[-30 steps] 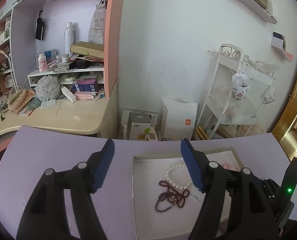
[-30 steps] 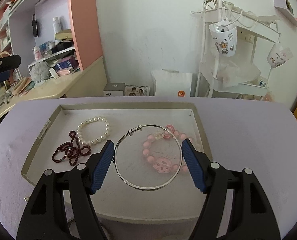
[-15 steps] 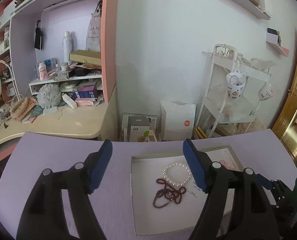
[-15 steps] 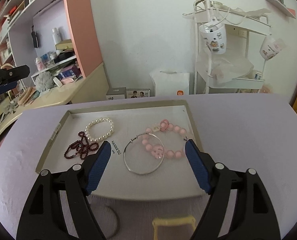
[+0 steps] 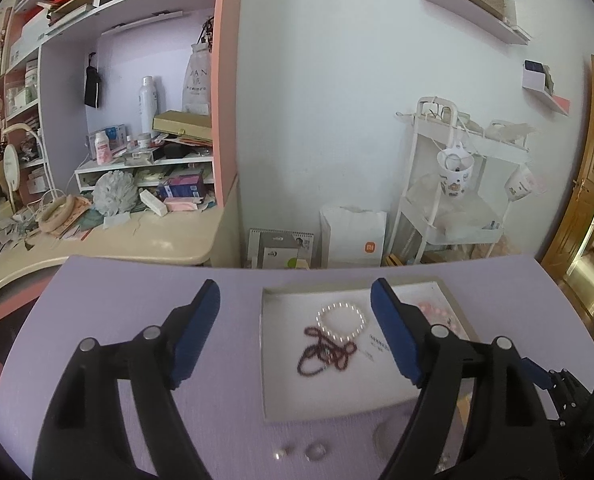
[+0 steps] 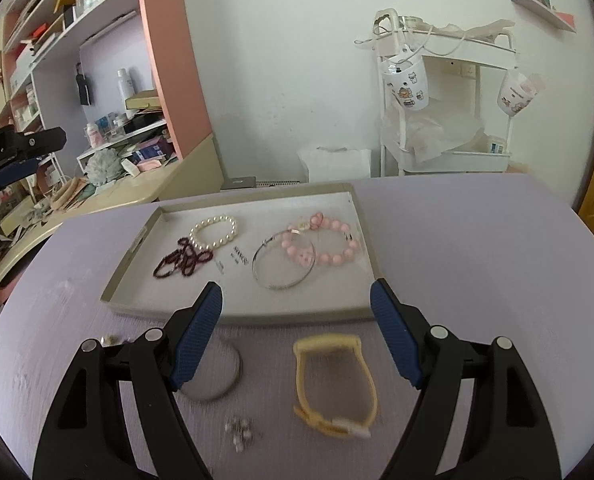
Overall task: Organize jewelry
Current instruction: 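Withdraw both tools from the tray, then lower the right tool onto the pearl stud earring and close it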
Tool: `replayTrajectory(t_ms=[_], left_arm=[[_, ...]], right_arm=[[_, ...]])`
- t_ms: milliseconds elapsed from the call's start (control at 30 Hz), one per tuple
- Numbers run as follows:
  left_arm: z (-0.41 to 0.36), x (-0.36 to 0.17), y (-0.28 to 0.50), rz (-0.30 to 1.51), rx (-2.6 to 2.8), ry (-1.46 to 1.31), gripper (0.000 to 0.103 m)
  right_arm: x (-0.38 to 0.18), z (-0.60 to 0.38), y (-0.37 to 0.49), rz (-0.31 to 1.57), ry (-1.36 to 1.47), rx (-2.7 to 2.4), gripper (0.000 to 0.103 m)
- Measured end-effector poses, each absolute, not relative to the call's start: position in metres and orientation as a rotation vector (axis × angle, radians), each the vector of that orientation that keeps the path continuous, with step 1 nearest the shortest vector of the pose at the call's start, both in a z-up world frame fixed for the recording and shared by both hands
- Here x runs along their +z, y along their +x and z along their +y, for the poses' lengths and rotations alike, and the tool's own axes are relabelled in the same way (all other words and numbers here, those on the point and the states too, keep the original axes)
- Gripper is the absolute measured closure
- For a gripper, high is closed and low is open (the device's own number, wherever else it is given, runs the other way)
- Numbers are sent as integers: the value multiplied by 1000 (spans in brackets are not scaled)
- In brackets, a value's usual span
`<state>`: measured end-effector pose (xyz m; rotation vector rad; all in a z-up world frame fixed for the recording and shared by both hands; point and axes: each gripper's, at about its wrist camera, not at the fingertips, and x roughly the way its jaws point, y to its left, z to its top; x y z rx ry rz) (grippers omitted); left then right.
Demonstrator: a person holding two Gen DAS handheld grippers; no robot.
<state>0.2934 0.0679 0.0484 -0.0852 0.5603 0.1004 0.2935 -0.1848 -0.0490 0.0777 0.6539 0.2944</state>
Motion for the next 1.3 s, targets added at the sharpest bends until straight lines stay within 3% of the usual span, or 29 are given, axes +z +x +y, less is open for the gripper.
replayTrajectory(t_ms=[800, 1100, 1300], left_arm=[[41, 2, 182, 601, 143, -79, 18], [52, -12, 151, 596, 160, -121, 16], [73, -19, 132, 581, 200, -173, 16]], right_arm=[[-79, -196, 187, 650, 38, 381, 26], [-91, -177, 174, 667, 2, 417, 33], [-97, -158, 178, 719, -33, 469, 45]])
